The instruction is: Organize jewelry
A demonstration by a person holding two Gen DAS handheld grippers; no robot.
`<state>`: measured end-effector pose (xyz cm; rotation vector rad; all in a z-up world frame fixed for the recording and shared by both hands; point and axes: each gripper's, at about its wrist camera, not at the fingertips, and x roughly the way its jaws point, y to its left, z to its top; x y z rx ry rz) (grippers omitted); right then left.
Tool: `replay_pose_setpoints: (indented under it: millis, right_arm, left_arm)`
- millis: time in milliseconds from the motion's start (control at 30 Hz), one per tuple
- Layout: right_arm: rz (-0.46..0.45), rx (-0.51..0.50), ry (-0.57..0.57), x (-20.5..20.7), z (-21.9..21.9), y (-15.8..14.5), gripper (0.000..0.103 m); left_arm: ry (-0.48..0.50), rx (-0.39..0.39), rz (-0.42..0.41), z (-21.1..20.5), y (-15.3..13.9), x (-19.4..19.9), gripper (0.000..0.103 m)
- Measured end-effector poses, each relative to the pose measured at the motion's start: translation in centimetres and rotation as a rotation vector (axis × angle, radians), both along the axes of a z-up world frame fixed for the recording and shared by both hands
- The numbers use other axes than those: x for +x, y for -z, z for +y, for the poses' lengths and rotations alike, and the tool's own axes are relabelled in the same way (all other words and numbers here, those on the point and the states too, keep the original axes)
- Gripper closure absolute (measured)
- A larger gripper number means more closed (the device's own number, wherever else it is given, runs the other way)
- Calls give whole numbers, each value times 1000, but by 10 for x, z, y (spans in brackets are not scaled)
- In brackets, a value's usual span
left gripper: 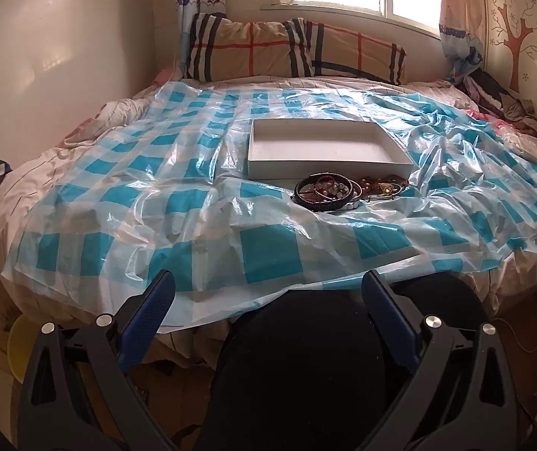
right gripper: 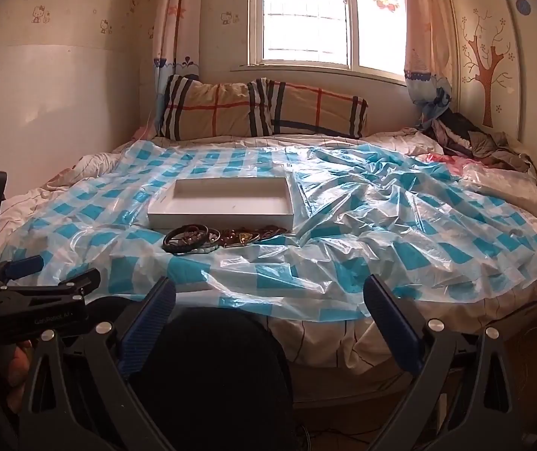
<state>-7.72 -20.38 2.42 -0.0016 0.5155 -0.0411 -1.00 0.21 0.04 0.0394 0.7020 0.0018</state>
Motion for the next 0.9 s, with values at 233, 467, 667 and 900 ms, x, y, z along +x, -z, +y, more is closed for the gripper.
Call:
replay_pose_setpoints:
  millis: [233,467,667,900]
  right_arm:
    - [36,34,-6,3,-3,9,7]
    - [39,29,-7,3,-3,11,7]
    - [44,22,-7,3,-1,12,7]
    - [25,-26,-3,4,-4,6,7]
  left_arm:
    - [5,7,10,0,1,2,8]
    - [4,6,10,0,2,2,8]
    - [4,4,8,-1,2,3,8]
    - [26,-43,4,6,-11,7,8]
